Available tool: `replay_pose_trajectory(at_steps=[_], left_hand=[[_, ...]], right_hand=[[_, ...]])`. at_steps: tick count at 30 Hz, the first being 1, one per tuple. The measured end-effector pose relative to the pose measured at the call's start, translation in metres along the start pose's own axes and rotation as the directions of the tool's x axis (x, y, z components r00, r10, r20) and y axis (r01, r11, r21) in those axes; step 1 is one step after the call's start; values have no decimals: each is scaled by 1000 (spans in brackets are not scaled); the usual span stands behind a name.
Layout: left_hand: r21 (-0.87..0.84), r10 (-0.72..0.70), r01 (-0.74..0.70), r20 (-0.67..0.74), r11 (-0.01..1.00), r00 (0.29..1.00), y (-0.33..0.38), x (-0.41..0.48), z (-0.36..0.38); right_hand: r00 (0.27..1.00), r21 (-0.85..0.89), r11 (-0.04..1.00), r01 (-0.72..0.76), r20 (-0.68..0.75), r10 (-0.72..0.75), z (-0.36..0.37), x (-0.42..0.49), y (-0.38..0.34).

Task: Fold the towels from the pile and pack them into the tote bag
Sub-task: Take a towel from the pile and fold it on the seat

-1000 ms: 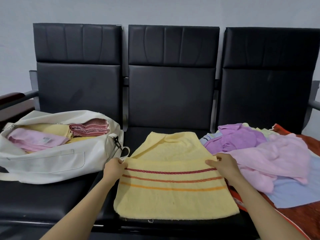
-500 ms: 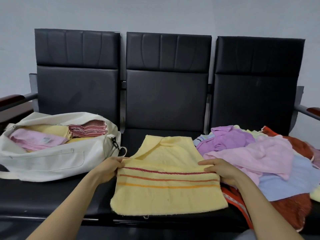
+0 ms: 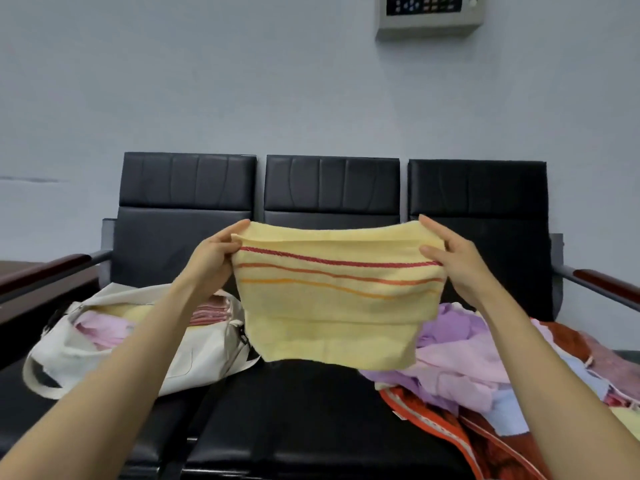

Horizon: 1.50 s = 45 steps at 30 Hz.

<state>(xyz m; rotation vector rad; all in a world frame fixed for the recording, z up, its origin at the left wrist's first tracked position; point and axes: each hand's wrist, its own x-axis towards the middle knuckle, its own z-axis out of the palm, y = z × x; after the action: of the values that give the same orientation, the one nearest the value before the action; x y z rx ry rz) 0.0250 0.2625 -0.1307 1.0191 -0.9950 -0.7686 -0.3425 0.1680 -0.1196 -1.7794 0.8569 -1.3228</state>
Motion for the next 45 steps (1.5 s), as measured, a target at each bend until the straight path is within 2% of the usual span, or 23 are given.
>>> replay_pose_trajectory(at_steps=[4,9,12,16,18,20,23,28,31,32,33,35,37,39,41,43,45], left_hand=[[135,119,-117,-9,984,993,37,-5,3],[212,251,-234,-60,949,966,63,-14,7],[217,224,-202,-79,955,972,67,-16,7],[-55,110,-111,-18,992,994,73,-12,11],[16,119,-119,-38,993,992,75,-4,10],[215,155,-145,-26,966,988,75,3,10],[449,232,-181,-61,875,971,76,11,7],[604,294,-142,-160,784,942,68,20,-2],[543,234,-79,-223,836,946,58,23,2],[462,158,-26,-249,887,955,56,23,4],[349,53,39,-251,936,967,54,22,4],[118,-136,153,-142,981,981,52,19,4],[51,-160,160,-8,986,987,48,17,2],[121,-102,97,35,988,994,43,15,1],[288,-16,22,-25,957,1000,37,14,0],[479,102,-35,-115,877,988,31,15,-4],[590,197,-57,-177,805,964,26,17,-9]], right_hand=[[998,-31,998,53,-23,-54,-2,-4,-30],[986,39,992,118,-122,-112,-7,-10,-44],[988,86,991,99,-125,-88,-8,-9,-42],[998,220,975,24,-63,-10,-8,0,-41],[1000,280,960,-7,-13,12,-7,7,-46],[1000,209,978,0,3,0,-7,14,-50],[997,13,999,43,-68,-42,-6,27,-54],[983,-247,969,6,-176,-51,-6,44,-50],[989,-363,929,-65,-146,12,-1,47,-44],[989,-322,940,-110,-125,73,3,47,-41],[983,-207,963,-173,-98,155,6,46,-39],[958,144,947,-286,7,288,10,43,-37],[955,355,887,-296,112,273,9,42,-33],[966,364,897,-251,150,210,7,44,-26],[977,237,950,-205,100,186,6,44,-19],[985,60,984,-169,36,167,6,43,-14],[987,2,987,-158,29,158,5,44,-11]])
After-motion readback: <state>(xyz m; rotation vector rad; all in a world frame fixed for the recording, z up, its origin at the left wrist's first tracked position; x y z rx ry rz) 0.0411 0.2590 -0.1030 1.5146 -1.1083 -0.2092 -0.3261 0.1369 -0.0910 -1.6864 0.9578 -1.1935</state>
